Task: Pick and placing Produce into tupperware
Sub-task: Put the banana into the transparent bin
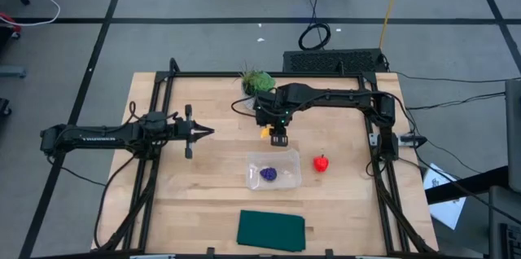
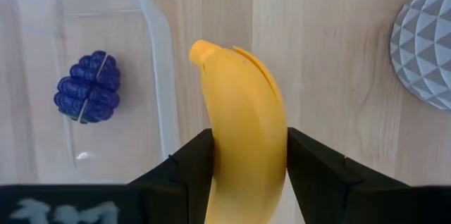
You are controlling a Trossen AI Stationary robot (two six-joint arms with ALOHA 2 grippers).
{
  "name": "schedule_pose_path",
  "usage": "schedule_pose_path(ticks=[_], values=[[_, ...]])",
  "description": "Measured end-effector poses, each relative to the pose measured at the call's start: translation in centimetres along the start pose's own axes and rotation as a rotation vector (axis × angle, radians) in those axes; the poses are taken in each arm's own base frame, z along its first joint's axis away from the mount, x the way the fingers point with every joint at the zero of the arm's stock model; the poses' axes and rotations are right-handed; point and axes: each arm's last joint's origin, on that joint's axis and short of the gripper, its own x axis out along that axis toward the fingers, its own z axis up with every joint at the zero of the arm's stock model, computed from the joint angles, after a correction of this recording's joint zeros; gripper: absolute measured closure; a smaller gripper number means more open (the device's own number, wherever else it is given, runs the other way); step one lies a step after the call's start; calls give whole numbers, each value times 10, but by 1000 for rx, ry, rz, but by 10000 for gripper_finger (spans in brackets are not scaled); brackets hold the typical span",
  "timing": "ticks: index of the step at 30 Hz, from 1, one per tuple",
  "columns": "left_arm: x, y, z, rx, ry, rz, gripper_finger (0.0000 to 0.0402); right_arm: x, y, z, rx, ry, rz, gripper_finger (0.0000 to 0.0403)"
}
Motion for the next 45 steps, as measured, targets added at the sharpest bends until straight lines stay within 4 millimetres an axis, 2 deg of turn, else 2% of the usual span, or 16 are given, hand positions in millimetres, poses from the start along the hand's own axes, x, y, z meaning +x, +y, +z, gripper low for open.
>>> schedule_pose_path(ticks=[9, 23, 29, 45], values=[[0, 0, 0, 0, 0, 0, 376, -1, 0, -1, 1, 8, 1, 248], [0, 0, 0, 3, 0, 0, 376, -27, 5, -9, 14, -17, -3, 248], [0, 0, 0, 3, 0, 1, 376, -27, 5, -14, 35, 28, 4, 248], [0, 0, 0, 2, 1, 9, 376, -27, 5, -13, 30, 16, 2, 248]])
